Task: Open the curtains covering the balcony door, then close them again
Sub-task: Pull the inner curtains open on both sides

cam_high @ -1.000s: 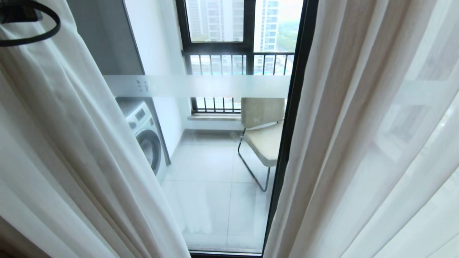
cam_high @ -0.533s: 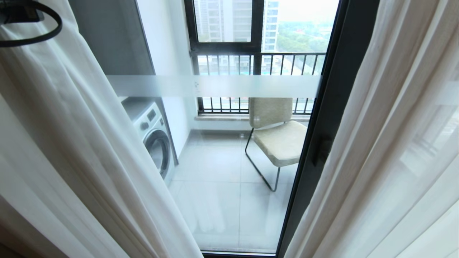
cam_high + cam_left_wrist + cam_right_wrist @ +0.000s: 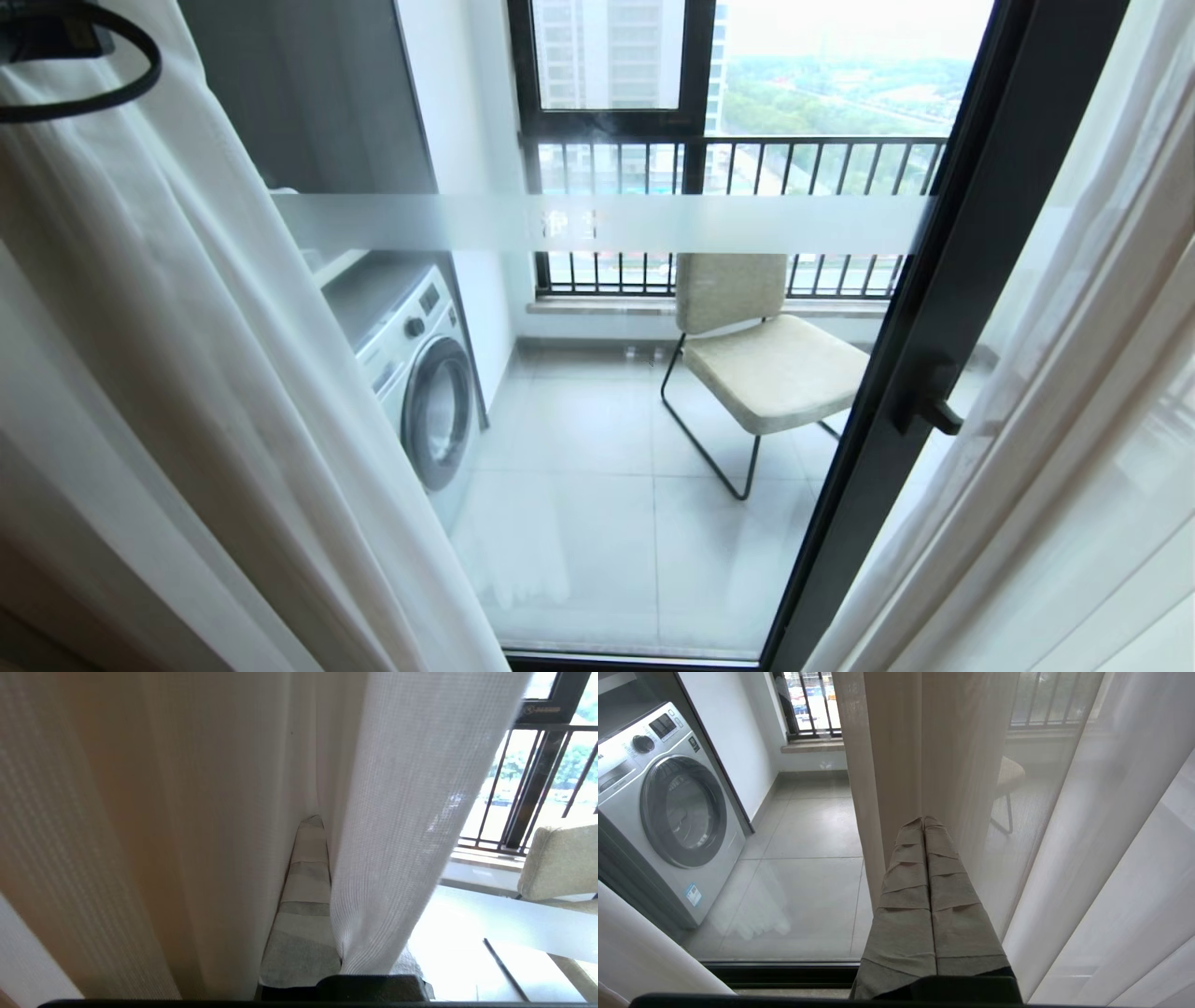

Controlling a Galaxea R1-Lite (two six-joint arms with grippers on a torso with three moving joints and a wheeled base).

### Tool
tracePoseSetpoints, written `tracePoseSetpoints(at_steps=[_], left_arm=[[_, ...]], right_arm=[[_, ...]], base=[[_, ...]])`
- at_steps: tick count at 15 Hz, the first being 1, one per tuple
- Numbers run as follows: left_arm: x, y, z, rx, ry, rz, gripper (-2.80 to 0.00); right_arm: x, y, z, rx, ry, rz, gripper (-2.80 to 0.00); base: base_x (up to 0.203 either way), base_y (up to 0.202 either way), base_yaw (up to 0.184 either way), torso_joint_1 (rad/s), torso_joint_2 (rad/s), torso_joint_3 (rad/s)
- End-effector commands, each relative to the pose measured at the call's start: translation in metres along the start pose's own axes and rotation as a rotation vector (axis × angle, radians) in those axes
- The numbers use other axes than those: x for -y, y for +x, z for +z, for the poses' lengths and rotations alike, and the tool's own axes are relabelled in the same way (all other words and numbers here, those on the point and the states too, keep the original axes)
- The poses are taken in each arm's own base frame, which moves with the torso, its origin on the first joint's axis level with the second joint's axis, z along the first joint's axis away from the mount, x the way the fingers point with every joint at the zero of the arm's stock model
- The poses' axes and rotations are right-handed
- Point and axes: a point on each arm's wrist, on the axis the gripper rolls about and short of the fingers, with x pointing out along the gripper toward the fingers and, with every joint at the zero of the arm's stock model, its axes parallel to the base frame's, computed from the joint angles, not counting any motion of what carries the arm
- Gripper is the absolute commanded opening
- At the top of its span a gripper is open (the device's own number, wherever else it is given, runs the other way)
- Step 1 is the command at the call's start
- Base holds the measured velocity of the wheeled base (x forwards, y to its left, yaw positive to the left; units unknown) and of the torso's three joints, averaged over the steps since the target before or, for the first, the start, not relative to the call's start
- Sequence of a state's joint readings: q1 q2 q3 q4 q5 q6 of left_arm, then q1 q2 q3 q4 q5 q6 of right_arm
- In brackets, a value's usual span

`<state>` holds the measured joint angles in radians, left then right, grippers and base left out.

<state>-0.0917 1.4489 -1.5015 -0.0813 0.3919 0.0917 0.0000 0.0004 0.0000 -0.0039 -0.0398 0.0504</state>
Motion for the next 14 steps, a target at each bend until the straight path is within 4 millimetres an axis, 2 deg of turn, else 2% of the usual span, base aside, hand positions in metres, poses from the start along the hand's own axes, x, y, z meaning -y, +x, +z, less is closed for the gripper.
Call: tracePoseSetpoints(at_steps=[1, 8, 14], left_arm=[[-0.001, 0.0, 0.0, 0.001, 0.0, 0.005, -2.8], [-0.013, -0.007, 0.006, 0.022, -0.006, 0.045, -2.8], [-0.019, -0.014, 0.004, 0.016, -0.015, 0.064, -2.8]], right_arm=[[0.0, 0.0, 0.0, 0.001, 0.0, 0.0, -2.8], [0.0, 0.0, 0.0, 0.001, 0.0, 0.0, -2.8], [0.0, 0.0, 0.0, 0.001, 0.0, 0.0, -2.8]], base=[[0.0, 0.193, 0.0, 0.002, 0.0, 0.002], [0.0, 0.191, 0.002, 0.003, 0.0, 0.002], [0.0, 0.191, 0.001, 0.003, 0.0, 0.002]])
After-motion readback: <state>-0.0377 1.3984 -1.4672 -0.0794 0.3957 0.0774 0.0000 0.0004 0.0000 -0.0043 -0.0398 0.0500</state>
